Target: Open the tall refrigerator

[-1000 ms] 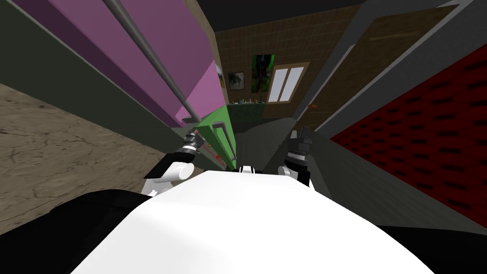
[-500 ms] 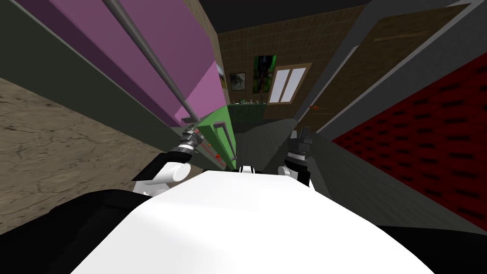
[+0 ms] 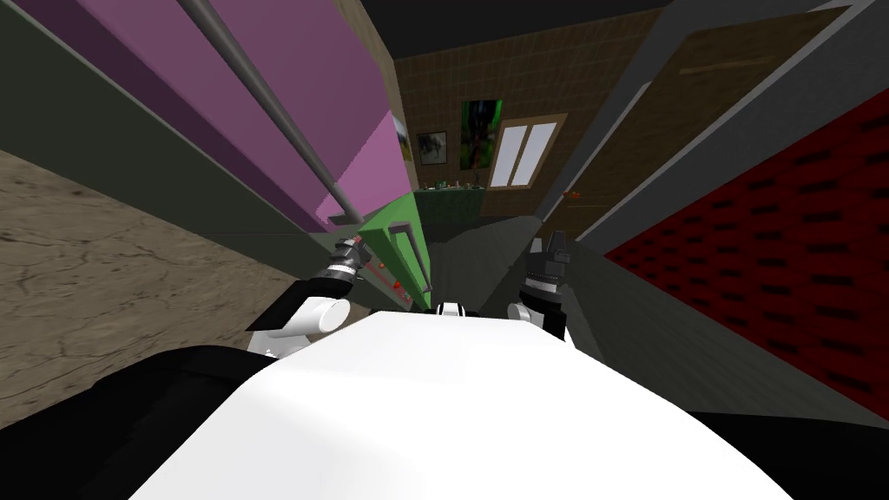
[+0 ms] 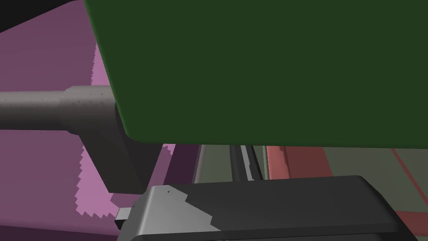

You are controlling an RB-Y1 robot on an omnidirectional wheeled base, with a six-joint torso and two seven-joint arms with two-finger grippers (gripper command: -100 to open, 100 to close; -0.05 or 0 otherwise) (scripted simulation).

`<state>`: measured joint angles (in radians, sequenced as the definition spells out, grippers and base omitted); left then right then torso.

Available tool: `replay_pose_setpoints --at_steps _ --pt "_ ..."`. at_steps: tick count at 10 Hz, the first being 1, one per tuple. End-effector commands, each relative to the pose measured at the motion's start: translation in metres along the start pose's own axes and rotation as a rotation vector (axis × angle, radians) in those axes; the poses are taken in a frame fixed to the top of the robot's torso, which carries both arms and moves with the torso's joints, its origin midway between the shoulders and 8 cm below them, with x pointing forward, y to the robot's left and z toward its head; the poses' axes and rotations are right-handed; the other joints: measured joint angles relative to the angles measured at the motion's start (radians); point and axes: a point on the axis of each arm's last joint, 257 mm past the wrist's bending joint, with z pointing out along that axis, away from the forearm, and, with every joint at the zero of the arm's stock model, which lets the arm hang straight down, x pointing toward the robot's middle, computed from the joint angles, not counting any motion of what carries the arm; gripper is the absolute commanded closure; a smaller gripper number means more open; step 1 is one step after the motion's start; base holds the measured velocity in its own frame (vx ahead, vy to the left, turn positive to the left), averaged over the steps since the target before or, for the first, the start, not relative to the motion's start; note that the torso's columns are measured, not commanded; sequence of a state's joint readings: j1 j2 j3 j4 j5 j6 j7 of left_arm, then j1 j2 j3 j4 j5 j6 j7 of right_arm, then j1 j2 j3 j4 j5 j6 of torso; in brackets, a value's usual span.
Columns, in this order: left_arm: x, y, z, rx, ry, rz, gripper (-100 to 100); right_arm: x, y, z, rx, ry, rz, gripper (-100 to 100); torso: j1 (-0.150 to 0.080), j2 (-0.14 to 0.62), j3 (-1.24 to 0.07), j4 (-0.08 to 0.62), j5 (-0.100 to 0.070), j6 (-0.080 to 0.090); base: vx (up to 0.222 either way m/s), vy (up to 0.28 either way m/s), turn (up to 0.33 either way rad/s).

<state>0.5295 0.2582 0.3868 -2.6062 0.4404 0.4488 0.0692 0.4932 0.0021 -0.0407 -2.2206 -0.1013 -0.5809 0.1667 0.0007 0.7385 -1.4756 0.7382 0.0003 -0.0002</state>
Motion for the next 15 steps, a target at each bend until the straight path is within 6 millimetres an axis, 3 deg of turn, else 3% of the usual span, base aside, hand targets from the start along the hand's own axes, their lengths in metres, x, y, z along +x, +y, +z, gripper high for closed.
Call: replay_pose_setpoints --at_steps 1,6,15 --pt "-0.015 0.025 0.003 -0.05 -0.028 -0.011 -100 0.0 0.0 0.0 0.0 0.0 0.0 0 -0.002 -0.001 -0.001 0.0 -0.001 0.0 0.004 -0.014 0.004" --pt "-0.047 0.066 0.007 -0.124 -0.092 -0.031 -100 0.0 0.0 0.0 0.0 0.0 0.0 0 -0.002 -0.001 -0.001 0.0 -0.001 0.0 0.02 -0.053 0.022" --pt "-0.102 0.046 -0.006 -0.111 -0.193 -0.032 -100 0.0 0.0 0.0 0.0 0.0 0.0 0 0.001 0.0 0.0 0.0 0.0 0.0 0.081 -0.185 0.048"
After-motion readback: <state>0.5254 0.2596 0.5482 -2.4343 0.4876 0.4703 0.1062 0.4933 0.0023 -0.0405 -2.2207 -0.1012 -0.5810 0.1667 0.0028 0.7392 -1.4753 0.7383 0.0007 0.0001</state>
